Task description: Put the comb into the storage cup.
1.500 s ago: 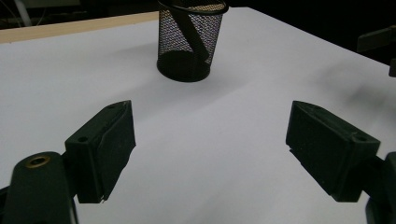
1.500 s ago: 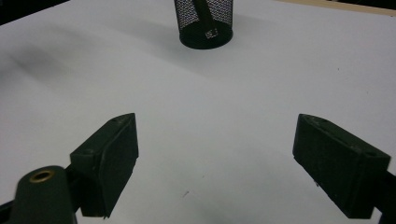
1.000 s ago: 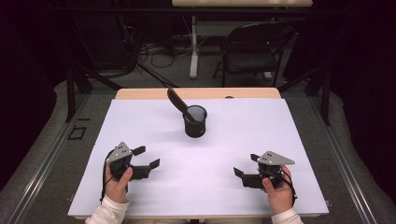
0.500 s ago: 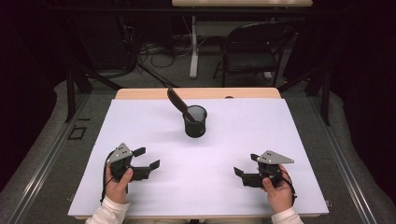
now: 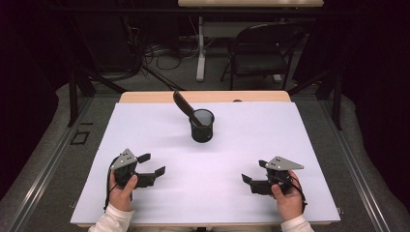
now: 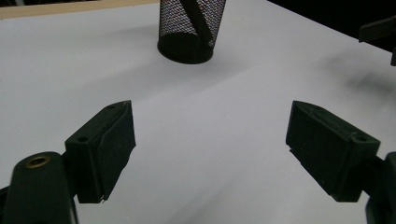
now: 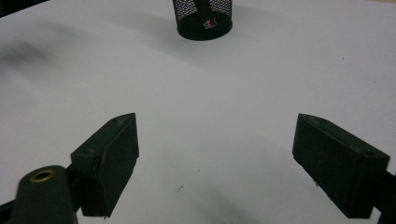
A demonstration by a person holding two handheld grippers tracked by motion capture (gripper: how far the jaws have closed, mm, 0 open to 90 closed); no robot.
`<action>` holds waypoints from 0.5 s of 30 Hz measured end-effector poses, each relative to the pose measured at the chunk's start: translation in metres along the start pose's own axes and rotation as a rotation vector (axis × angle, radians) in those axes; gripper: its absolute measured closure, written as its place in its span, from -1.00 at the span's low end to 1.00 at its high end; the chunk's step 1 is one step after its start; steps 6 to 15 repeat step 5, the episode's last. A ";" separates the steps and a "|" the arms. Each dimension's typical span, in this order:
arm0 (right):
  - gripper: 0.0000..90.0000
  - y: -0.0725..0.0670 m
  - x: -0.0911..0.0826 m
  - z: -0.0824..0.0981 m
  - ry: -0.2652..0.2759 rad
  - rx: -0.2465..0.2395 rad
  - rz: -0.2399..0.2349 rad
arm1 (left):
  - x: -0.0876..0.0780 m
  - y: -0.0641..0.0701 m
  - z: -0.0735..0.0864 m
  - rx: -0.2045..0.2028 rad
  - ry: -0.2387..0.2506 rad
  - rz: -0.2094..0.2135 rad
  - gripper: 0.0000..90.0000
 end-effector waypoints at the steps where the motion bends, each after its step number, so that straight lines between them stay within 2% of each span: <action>1: -0.68 0.000 0.000 0.000 0.000 0.003 0.000 | 0.000 0.000 0.000 0.001 0.002 0.002 -0.65; 3: -0.68 0.001 0.000 0.000 0.001 0.007 0.002 | -0.001 -0.001 0.000 0.001 0.003 -0.010 -0.65; 15: -0.68 0.002 0.000 0.000 0.003 0.007 0.006 | -0.001 -0.002 0.000 -0.003 0.002 -0.007 -0.65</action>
Point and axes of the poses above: each handheld gripper's, and its own axes: x roughly forward along the jaws, z roughly out of its underside, y roughly to its right, the point moved 5 cm from there along x, roughly forward along the jaws, and after that the axes turned 13 degrees about z, right-handed, at the moved point
